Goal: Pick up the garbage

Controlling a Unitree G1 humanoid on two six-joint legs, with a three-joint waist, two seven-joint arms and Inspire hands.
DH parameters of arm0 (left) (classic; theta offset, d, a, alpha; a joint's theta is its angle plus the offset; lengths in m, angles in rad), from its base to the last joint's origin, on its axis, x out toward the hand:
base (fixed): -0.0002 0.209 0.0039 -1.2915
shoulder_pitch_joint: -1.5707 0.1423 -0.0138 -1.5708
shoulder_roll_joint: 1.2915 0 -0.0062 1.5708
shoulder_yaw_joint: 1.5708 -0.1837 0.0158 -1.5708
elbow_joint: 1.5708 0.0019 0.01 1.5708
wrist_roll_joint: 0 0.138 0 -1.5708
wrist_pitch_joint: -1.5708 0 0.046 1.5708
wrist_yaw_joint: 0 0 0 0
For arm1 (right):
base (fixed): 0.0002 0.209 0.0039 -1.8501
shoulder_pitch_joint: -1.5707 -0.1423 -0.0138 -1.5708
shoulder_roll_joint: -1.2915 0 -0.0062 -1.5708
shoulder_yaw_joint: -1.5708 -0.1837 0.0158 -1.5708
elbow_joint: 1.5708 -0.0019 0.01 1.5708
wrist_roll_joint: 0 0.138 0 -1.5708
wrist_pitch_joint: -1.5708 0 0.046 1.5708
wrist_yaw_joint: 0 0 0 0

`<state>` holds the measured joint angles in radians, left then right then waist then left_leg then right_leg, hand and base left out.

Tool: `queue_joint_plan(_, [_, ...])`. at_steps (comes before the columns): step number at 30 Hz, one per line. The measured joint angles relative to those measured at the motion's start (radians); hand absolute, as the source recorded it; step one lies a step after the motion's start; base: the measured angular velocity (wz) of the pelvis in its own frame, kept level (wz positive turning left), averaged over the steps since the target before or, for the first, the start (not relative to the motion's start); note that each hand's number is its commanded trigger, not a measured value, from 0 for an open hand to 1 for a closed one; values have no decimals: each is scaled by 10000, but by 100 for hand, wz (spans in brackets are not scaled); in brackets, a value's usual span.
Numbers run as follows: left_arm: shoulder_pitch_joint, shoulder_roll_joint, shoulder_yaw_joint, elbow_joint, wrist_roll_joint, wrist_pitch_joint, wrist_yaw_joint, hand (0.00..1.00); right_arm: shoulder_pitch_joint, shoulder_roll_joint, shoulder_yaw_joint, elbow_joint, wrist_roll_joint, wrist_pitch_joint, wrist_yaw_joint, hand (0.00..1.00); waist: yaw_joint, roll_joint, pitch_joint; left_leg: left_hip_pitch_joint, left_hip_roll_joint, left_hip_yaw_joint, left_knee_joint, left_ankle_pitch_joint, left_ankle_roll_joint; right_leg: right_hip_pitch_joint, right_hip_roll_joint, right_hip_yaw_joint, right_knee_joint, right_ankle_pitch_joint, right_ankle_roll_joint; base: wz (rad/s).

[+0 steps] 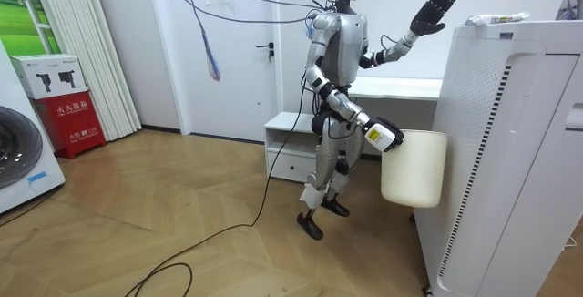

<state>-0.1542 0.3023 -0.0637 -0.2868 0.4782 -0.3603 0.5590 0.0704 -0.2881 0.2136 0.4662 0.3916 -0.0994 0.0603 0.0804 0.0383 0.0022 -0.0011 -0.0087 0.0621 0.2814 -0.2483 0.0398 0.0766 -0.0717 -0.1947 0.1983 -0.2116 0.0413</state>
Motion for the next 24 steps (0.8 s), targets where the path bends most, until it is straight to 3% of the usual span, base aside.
queue_joint_plan(3, [-2,42,154,-3,183,88,-6,0,4,-3,0,3,-49,0,84,100,-69,17,12,148,-9,0,-159,30,-45,109,12,-5,-147,1,-2,0])
queue_joint_plan(7, [-14,521,204,-1,213,92,-22,0,4,2,4,3,-237,0,82,100,-174,74,52,235,20,-1,-297,39,-59,89,46,15,-155,1,-3,-1])
queue_joint_plan(10, [-222,805,211,15,262,93,-79,0,2,-58,4,3,-407,0,77,100,-188,175,130,302,12,-111,-368,39,-59,97,45,14,-138,1,-3,-3])
queue_joint_plan(13, [-525,869,202,89,265,92,-235,0,-3,-160,18,3,-466,0,104,100,-200,259,197,400,0,-203,-546,44,-62,79,51,11,-134,0,-3,-3])
queue_joint_plan(16, [-558,959,197,252,274,107,-307,0,-4,-189,17,0,-498,0,255,100,-205,254,201,483,-35,-433,-671,45,-64,102,72,12,-130,0,-3,-11])
queue_joint_plan(18, [-589,1028,197,477,314,161,-355,0,-2,-210,16,0,-537,1,274,100,-210,266,198,555,2,-691,-768,68,-66,-39,94,-15,43,-8,-8,-17])
queue_joint_plan(19, [-592,1055,193,624,443,293,-449,0,-11,-198,13,-2,-739,0,269,100,-183,372,232,709,118,-1562,-922,132,-60,-475,235,-48,579,-272,-129,-47])
queue_joint_plan(20, [-593,1189,270,731,555,477,-504,0,-102,-116,34,-30,-1049,1,295,100,-173,392,237,675,261,-2233,-928,126,-73,-1007,602,278,-49,-2,-558,-53])
queue_joint_plan(21, [-599,1224,300,765,595,591,-551,0,-117,-125,49,-120,-1163,-4,298,100,-239,413,247,604,324,-2304,-875,92,-131,-1237,796,423,-460,750,-595,-17])
queue_joint_plan(22, [-616,1230,237,828,618,798,-822,0,-96,-201,69,-176,-1215,-8,259,100,-546,488,249,426,382,-2097,-806,139,-386,-1144,763,56,-519,1242,-759,14])
queue_joint_plan(23, [-715,1287,172,904,610,844,-1126,0,-96,-196,72,-174,-1198,-8,137,100,-669,449,261,353,377,-1460,-846,169,-613,-1105,690,273,-506,1245,-764,22])
queue_joint_plan(24, [-776,1328,155,907,590,866,-1223,0,-105,-243,55,-174,-1175,-8,116,100,-697,437,268,250,384,-1134,-886,201,-655,-1099,668,586,-518,1245,-763,21])
